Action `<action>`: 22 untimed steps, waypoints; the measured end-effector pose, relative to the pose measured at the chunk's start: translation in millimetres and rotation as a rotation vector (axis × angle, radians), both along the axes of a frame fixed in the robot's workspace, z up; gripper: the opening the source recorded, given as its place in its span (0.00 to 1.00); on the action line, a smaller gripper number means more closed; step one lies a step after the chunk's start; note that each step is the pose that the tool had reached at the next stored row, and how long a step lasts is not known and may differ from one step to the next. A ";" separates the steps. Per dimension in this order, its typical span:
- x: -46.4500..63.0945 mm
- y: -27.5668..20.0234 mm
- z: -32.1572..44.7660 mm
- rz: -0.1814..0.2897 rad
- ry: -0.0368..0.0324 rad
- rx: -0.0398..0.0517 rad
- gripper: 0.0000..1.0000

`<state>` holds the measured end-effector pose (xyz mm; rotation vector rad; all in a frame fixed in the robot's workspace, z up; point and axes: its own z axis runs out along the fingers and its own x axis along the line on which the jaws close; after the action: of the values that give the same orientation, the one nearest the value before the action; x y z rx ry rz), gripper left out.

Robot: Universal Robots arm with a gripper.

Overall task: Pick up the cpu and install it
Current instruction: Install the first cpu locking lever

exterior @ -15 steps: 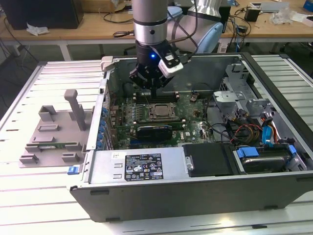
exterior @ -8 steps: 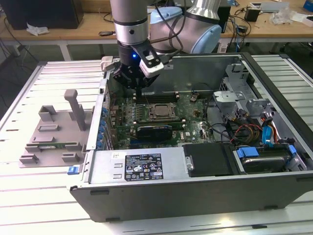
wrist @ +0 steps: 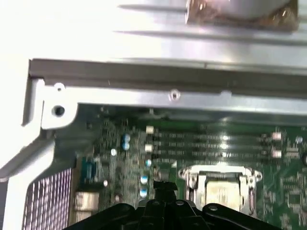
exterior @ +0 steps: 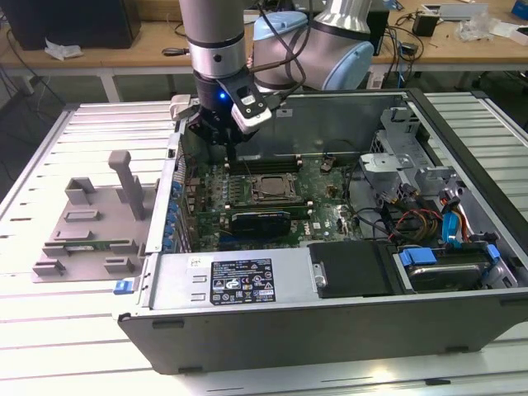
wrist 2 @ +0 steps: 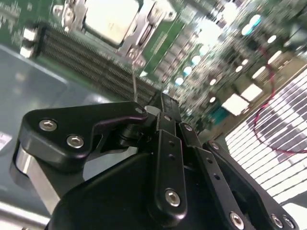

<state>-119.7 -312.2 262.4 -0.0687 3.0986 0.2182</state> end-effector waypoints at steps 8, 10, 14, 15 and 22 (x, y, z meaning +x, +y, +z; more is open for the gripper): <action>-0.3 -0.1 -1.9 0.000 -0.0006 0.0651 0.11; 0.9 -0.2 -2.9 0.000 0.0006 0.0652 0.11; 6.3 -0.6 -4.7 0.000 0.0046 0.0655 0.11; 8.3 -0.7 -5.1 0.000 0.0062 0.0655 0.11; 24.3 -1.9 -6.7 -0.001 0.0188 0.0655 0.11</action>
<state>-95.4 -314.1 255.7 -0.0641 3.1070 0.3219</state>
